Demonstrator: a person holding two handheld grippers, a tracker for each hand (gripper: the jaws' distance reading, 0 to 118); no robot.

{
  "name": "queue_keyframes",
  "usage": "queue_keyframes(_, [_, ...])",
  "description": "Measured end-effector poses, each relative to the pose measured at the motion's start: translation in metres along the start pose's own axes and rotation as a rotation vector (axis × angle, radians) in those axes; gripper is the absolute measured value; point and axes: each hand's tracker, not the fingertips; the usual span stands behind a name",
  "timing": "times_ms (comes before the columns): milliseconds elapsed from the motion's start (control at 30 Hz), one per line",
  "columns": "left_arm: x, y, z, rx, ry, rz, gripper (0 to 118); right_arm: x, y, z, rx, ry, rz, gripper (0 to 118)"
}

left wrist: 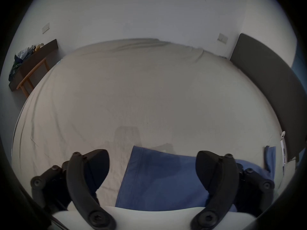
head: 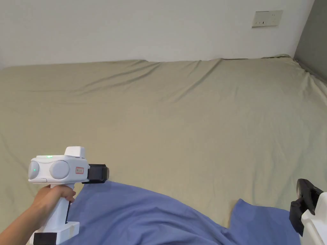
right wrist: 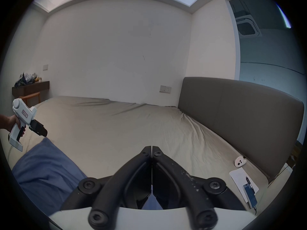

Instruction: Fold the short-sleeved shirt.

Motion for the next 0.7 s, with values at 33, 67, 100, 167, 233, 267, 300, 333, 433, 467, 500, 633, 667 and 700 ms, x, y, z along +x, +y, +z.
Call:
queue_keyframes(33, [-0.002, -0.001, -0.012, -0.02, 0.014, -0.008, 104, 0.001, -0.004, -0.004, -0.015, -0.007, 0.002, 2])
queue_keyframes(67, [-0.001, -0.004, -0.019, -0.051, 0.016, -0.014, 99, 0.003, -0.007, -0.006, -0.028, -0.011, -0.001, 2])
queue_keyframes(100, [0.0, -0.008, -0.028, -0.089, 0.01, -0.017, 88, 0.004, -0.01, -0.007, -0.039, -0.013, -0.006, 2])
queue_keyframes(167, [0.002, -0.02, -0.043, -0.151, 0.015, -0.037, 58, 0.009, -0.015, -0.009, -0.061, -0.018, -0.013, 2])
queue_keyframes(233, [0.009, -0.026, -0.034, -0.011, 0.057, -0.109, 49, 0.013, -0.019, -0.008, -0.088, -0.019, -0.013, 2])
queue_keyframes(267, [0.009, -0.026, -0.033, -0.044, 0.022, -0.094, 31, 0.016, -0.02, -0.009, -0.104, -0.017, -0.017, 2])
queue_keyframes(300, [0.017, -0.027, -0.026, -0.051, -0.016, -0.085, 2, 0.02, -0.021, -0.01, -0.123, -0.012, -0.023, 2])
queue_keyframes(333, [0.022, -0.027, -0.022, -0.046, 0.01, -0.084, 0, 0.024, -0.022, -0.011, -0.146, -0.004, -0.038, 2])
queue_keyframes(433, [0.024, -0.025, -0.009, -0.002, 0.023, -0.078, 0, 0.038, -0.027, -0.02, -0.275, 0.02, -0.084, 18])
queue_keyframes(467, [0.025, -0.024, 0.0, 0.042, 0.036, -0.075, 0, 0.042, -0.031, -0.025, -0.345, 0.051, -0.078, 31])
queue_keyframes(500, [0.025, -0.022, 0.012, 0.07, 0.019, -0.063, 0, 0.046, -0.038, -0.032, -0.405, 0.07, -0.092, 56])
queue_keyframes(633, [0.033, -0.021, 0.071, 0.141, -0.03, -0.069, 0, 0.048, -0.075, -0.058, -0.603, 0.075, -0.118, 105])
queue_keyframes(667, [0.034, -0.022, 0.082, 0.151, -0.038, -0.073, 0, 0.048, -0.083, -0.061, -0.641, 0.077, -0.125, 104])
queue_keyframes(700, [0.031, -0.021, 0.091, 0.168, -0.049, -0.079, 0, 0.047, -0.092, -0.066, -0.655, 0.063, -0.115, 104])
